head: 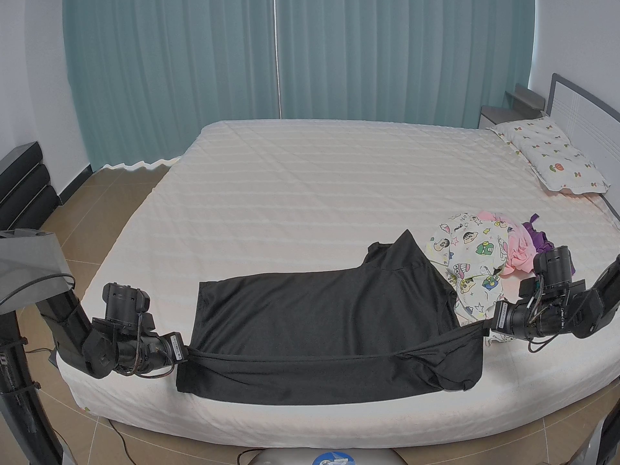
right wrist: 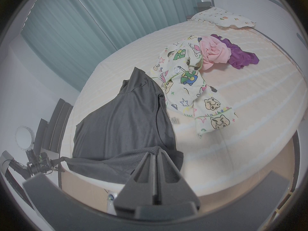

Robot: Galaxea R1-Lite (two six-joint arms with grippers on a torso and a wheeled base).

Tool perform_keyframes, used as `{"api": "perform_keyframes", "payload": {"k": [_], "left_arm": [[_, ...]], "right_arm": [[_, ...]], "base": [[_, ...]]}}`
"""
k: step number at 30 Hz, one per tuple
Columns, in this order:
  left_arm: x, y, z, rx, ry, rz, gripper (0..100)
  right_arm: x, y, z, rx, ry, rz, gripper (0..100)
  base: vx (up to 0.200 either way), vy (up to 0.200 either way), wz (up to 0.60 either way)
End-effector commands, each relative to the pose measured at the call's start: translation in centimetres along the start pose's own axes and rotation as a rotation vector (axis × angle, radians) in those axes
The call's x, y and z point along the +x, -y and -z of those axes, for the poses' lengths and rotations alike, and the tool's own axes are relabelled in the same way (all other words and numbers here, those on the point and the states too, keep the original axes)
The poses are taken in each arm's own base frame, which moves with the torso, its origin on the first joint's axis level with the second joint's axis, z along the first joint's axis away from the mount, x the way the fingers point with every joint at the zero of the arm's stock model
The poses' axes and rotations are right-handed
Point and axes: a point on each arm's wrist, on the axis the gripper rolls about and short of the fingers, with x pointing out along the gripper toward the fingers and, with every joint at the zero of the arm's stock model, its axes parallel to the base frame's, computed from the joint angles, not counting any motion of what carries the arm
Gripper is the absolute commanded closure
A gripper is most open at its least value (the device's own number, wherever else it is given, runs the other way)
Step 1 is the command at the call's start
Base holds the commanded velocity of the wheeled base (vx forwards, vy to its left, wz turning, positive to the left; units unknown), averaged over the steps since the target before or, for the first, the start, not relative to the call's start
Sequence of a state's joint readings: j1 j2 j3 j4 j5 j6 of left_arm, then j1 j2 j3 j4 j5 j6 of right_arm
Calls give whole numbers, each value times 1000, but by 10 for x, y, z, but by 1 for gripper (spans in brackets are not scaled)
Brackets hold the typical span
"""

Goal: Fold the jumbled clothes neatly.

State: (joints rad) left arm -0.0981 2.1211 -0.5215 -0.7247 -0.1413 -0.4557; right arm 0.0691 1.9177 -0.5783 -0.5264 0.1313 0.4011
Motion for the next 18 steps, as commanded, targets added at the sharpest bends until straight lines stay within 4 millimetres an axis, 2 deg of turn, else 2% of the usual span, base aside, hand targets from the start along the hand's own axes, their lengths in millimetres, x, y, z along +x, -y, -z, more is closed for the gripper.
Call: {"api": "perform_keyframes", "payload": {"k": [1, 12, 13, 15, 16, 18], "left_arm": [[25, -2, -1, -6, -22, -21, 100], [44, 2, -11, -52, -28, -43, 100], [45, 2, -12, -60, -30, -45, 0], [48, 3, -15, -71, -29, -44, 0], [48, 4, -17, -83, -28, -43, 0], [47, 6, -20, -130, -16, -35, 0]], "right_arm": [[31, 2, 2, 25, -31, 12, 100], [56, 1, -1, 54, -39, 10, 100], [59, 2, -1, 54, -42, 12, 100], [65, 3, 0, 62, -44, 13, 100], [68, 3, 0, 80, -41, 10, 0], [70, 2, -1, 143, -18, 0, 0]], "base": [[0, 0, 0], [0, 0, 0], [0, 0, 0], [0, 0, 0], [0, 0, 0], [0, 0, 0]]}}
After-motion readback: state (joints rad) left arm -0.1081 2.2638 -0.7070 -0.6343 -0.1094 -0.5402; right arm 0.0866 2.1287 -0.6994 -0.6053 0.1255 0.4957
